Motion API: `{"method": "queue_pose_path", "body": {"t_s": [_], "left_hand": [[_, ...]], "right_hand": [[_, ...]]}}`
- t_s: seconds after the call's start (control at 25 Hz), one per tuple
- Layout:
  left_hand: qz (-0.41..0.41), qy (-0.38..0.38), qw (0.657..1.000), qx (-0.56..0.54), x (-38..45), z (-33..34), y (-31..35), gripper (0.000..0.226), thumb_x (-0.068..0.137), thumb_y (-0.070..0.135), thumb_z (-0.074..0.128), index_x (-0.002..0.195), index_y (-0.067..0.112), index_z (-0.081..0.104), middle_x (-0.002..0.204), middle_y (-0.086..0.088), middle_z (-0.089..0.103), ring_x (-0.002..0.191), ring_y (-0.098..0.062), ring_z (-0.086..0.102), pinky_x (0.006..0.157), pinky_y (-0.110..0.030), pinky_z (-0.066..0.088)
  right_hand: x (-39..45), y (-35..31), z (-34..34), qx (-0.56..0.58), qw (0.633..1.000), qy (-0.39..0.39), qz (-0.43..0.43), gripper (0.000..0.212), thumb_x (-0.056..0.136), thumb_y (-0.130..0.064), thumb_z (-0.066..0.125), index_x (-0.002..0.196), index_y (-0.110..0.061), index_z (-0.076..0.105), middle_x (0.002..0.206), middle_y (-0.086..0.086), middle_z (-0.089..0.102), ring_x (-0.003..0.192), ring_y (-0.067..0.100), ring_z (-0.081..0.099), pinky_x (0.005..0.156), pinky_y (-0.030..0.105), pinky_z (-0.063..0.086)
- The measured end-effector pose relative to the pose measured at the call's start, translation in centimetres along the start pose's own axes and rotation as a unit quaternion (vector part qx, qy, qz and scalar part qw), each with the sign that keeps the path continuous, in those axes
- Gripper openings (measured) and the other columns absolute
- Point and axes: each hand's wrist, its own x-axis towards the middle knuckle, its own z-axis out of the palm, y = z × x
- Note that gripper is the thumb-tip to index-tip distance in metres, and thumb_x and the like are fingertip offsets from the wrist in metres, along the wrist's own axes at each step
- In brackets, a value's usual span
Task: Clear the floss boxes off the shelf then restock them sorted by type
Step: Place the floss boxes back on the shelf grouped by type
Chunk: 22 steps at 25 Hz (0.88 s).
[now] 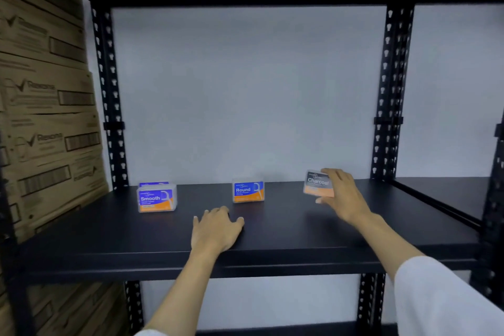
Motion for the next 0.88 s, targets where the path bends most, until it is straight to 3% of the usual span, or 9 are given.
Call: {"method": "queue_pose_path", "body": {"t_s": [0.24,0.36,0.48,0.6,0.88], "left_hand": [[0.0,0.001,1.0,0.003,0.1,0.0,0.0,0.051,0.092,0.053,0.041,0.127,0.017,0.054,0.133,-0.004,0.056,0.127,-0.023,0.045,0.114,-0.047,0.023],[0.002,0.002,1.0,0.007,0.1,-0.1,0.0,0.052,0.092,0.053,0.041,0.129,0.018,0.053,0.134,-0.004,0.055,0.127,-0.024,0.045,0.114,-0.047,0.023],[0.002,0.001,1.0,0.01,0.1,-0.2,0.1,0.051,0.092,0.054,0.041,0.128,0.019,0.053,0.133,-0.003,0.055,0.125,-0.023,0.048,0.113,-0.046,0.024],[0.0,0.006,1.0,0.009,0.3,-0.1,0.1,0.049,0.092,0.053,0.041,0.126,0.02,0.054,0.131,-0.002,0.056,0.123,-0.022,0.049,0.113,-0.046,0.025],[-0.003,0.017,1.0,0.009,0.2,0.0,0.0,0.048,0.092,0.053,0.042,0.125,0.021,0.054,0.13,-0.002,0.056,0.121,-0.022,0.05,0.112,-0.045,0.026]], "right_hand": [[-0.5,1.9,1.0,0.005,0.999,-0.038,-0.005,0.073,0.077,-0.023,0.077,0.139,-0.015,0.039,0.14,0.003,0.04,0.131,0.021,0.03,0.107,0.032,0.032],[-0.5,1.7,1.0,0.005,0.999,-0.03,-0.032,0.051,0.086,-0.022,0.068,0.13,-0.017,0.044,0.135,0.002,0.043,0.128,0.02,0.033,0.103,0.032,0.035],[0.3,1.8,0.6,-0.016,0.998,-0.04,-0.035,0.036,0.088,-0.016,0.065,0.118,-0.019,0.046,0.12,0.004,0.049,0.115,0.022,0.04,0.09,0.031,0.039],[1.9,3.0,-0.2,-0.018,0.999,-0.035,-0.011,0.031,0.088,-0.012,0.063,0.114,-0.02,0.048,0.111,0.004,0.052,0.102,0.02,0.044,0.08,0.031,0.039],[3.0,5.3,0.4,0.042,0.999,-0.014,0.02,0.035,0.08,-0.006,0.071,0.107,-0.021,0.054,0.102,0.004,0.059,0.094,0.025,0.055,0.077,0.033,0.043]]}}
